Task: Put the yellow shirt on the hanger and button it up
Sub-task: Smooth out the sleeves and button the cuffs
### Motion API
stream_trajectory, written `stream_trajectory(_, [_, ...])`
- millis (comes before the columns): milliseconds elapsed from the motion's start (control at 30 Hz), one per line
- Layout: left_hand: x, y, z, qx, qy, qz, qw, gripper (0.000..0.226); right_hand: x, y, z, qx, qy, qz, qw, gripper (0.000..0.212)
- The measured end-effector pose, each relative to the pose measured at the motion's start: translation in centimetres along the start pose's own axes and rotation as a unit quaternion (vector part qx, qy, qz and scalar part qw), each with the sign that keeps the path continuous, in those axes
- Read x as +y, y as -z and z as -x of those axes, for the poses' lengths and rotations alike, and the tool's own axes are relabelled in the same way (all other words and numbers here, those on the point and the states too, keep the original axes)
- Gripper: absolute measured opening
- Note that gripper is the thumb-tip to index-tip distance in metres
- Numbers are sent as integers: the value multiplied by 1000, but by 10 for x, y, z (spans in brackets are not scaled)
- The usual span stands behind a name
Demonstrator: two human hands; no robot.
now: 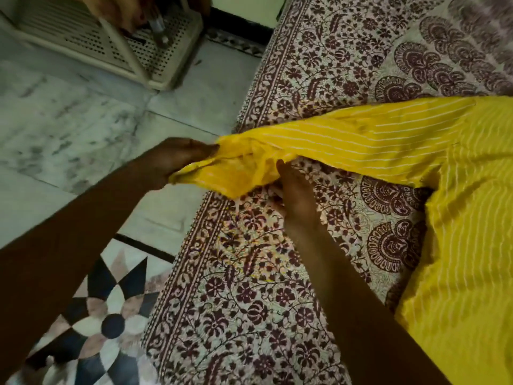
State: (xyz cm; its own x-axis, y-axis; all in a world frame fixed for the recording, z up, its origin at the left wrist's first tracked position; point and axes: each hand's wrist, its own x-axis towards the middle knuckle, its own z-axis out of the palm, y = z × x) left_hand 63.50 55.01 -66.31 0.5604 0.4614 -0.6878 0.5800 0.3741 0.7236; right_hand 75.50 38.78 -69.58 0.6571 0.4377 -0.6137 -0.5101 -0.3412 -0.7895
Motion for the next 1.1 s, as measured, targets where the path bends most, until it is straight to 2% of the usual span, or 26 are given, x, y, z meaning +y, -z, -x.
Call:
stream_trajectory(67, [-25,7,-8,-5,72,7,997,5,8,-4,-1,34,14,37,999,24])
stream_trajectory(100, [-35,8,-9,4,80,6,997,4,13,-5,-1,51,31,49,997,21])
stream_trajectory(133, [-46,8,-10,14,61,2,998,16,18,-7,2,66,40,57,995,16])
stream_trajectory(233, [-63,2,-3,57,-27,-4,998,48,30,-9,14,80,30,46,995,42])
stream_trajectory(333, [-68,-7,5,61,-94,-5,994,60,34,-14,24,38,16,41,998,29])
stream_trajectory(367, [-68,-11,7,61,-108,-2,992,63,37,-17,28,45,18,47,998,32])
stream_trajectory(400, [-70,-15,11,63,-121,-3,991,68,38,-20,35,80,36,90,992,51])
stream_trajectory(433, [-72,-20,14,69,-137,-7,988,75,40,-22,43,137,82,165,973,72])
stream_trajectory(467, [-75,-26,16,76,-152,-19,985,80,44,-23,49,187,151,244,939,81])
stream_trajectory(500, [-79,-32,20,86,-166,-32,982,82,47,-23,56,210,227,296,904,79])
stream_trajectory(533, [-83,-37,23,102,-176,-45,978,84,48,-23,61,193,276,323,884,73])
stream_trajectory(567, [-87,-41,25,117,-184,-55,974,84,53,-21,62,152,288,329,886,68])
stream_trajectory(633, [-94,-45,29,148,-203,-68,966,78,62,-19,61,74,260,349,897,62])
stream_trajectory(700, [-101,-48,33,172,-216,-65,959,66,71,-15,57,41,241,417,875,50])
stream_trajectory(767, [-107,-50,36,194,-221,-71,953,57,75,-12,55,53,252,453,854,30])
stream_trajectory(833, [-112,-53,39,214,-232,-89,945,55,75,-10,54,77,263,431,860,18])
stream_trajectory(933, [-121,-55,41,268,-242,-190,913,60,78,-7,55,92,256,405,873,20])
stream_trajectory(1033, [-130,-53,37,294,-270,-333,854,38,84,-4,55,101,255,400,874,20])
stream_trajectory(1100, [-132,-52,32,266,-266,-329,866,25,86,-3,58,91,276,398,870,20])
